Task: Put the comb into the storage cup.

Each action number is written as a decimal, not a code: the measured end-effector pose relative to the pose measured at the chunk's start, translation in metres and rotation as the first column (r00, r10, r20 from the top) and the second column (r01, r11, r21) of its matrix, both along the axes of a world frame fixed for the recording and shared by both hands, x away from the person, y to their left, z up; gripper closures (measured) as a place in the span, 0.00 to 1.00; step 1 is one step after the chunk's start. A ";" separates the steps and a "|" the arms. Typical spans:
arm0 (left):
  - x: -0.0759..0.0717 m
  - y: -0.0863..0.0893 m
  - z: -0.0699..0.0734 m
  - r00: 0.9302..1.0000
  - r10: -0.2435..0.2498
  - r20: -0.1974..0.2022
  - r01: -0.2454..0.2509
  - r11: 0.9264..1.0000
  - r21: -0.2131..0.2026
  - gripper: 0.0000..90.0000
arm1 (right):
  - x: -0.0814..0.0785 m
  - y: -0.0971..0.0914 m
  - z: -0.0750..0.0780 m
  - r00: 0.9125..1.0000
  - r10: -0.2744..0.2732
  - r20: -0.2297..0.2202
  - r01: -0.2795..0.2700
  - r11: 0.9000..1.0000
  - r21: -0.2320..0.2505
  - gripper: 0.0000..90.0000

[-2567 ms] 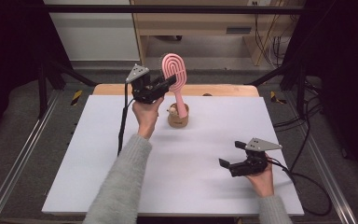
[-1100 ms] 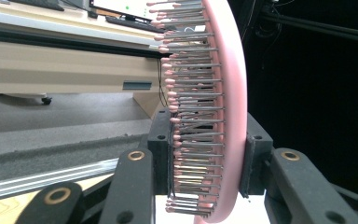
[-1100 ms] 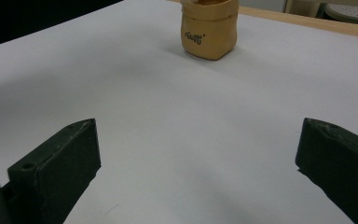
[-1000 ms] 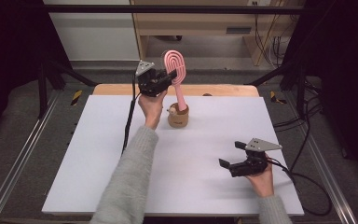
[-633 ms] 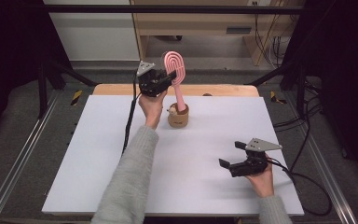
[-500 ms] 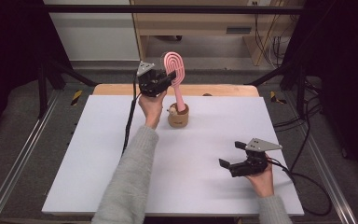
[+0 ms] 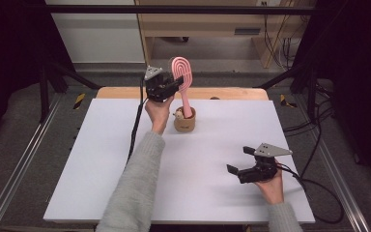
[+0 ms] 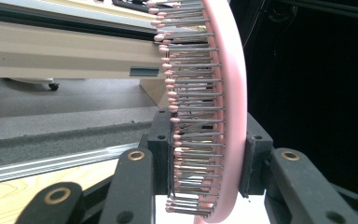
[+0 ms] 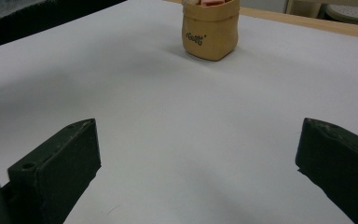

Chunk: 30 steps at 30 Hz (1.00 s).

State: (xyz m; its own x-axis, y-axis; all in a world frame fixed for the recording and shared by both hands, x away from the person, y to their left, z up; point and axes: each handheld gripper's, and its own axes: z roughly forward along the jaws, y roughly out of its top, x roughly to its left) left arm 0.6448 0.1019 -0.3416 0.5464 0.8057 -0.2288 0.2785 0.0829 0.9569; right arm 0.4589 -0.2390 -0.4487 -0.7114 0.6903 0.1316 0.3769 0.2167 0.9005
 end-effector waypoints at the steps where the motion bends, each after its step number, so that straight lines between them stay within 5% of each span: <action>1: 0.000 0.000 -0.001 1.000 0.000 0.001 0.000 1.000 0.000 0.71 | 0.000 0.000 0.000 1.000 0.000 0.000 0.000 1.000 0.000 0.00; 30: -0.002 0.001 -0.025 0.999 -0.007 -0.032 0.007 1.000 -0.013 0.71 | 0.000 0.001 -0.001 1.000 0.002 -0.004 -0.002 1.000 0.002 0.00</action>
